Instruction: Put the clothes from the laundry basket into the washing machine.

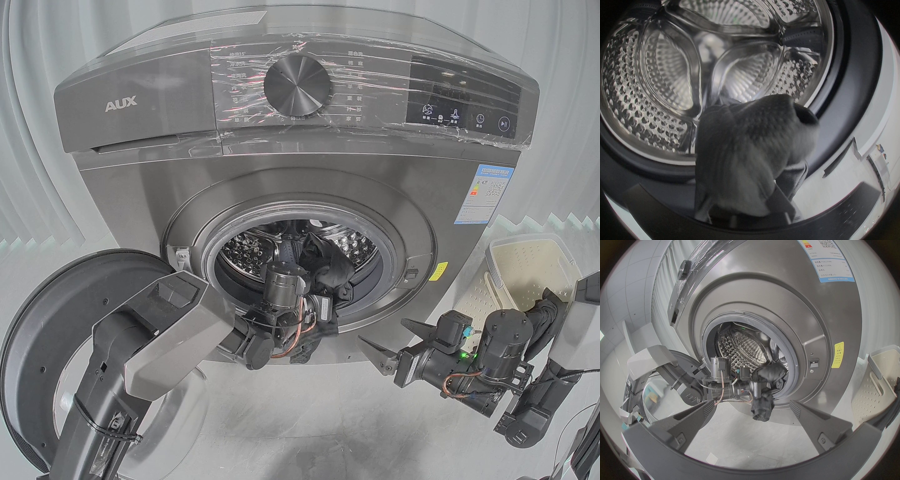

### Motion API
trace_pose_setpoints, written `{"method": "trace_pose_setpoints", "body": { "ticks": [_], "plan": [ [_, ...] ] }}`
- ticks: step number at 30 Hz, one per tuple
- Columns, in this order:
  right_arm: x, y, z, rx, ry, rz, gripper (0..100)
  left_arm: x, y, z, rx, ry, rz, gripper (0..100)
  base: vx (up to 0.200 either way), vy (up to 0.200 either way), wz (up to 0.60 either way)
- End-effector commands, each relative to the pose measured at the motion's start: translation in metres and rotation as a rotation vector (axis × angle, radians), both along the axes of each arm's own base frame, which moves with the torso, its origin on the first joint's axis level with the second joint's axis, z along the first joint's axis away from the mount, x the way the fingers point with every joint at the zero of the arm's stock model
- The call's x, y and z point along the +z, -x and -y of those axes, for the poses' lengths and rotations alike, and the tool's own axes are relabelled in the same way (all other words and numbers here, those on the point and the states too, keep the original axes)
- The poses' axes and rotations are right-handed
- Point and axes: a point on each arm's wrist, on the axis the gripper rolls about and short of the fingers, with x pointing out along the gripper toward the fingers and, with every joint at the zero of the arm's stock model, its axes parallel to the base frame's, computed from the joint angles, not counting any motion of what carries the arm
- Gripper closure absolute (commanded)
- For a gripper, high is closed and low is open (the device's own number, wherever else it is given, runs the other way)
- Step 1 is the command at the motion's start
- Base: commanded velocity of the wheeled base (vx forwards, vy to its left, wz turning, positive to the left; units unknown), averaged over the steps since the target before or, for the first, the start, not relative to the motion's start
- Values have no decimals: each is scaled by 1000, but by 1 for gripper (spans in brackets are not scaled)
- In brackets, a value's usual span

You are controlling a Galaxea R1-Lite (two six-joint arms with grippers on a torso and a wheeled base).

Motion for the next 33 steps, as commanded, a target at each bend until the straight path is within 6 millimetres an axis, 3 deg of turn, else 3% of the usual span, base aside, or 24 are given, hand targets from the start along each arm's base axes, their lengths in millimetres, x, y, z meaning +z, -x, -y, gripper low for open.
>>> {"method": "trace_pose_setpoints", "body": {
  "ticks": [1, 6, 12, 13, 21, 24, 25, 27, 33],
  "plan": [
    [0, 0, 0, 0, -2, 0, 0, 10, -29, -3, 108, 53, 108, 100, 0, 0, 0],
    [0, 0, 0, -1, -1, 1, 0, 32, -53, -18, 186, 102, 192, 100, 0, 0, 0],
    [0, -1, 0, 0, -1, -1, 0, 35, -55, -24, 201, 106, 199, 100, 0, 0, 0],
    [0, -1, 0, -2, -1, -1, 0, 35, -55, -24, 200, 105, 197, 0, 0, 0, 0],
    [1, 0, 0, 0, -3, 1, 0, 35, -37, -16, 169, 85, 163, 0, 0, 0, 0],
    [0, 0, 0, 0, -1, -1, 0, 38, -12, -8, 104, 53, 107, 0, 0, 0, 0],
    [0, 0, 0, 0, -1, -1, 0, 38, -12, -8, 104, 53, 107, 0, 0, 0, 0],
    [-1, 0, 0, 0, 0, -2, 0, 28, 5, -5, 35, 25, 50, 0, 0, 0, 0],
    [0, 0, 0, 0, -1, -1, 0, 7, 10, -8, 24, -26, 14, 0, 0, 0, 0]
  ]
}}
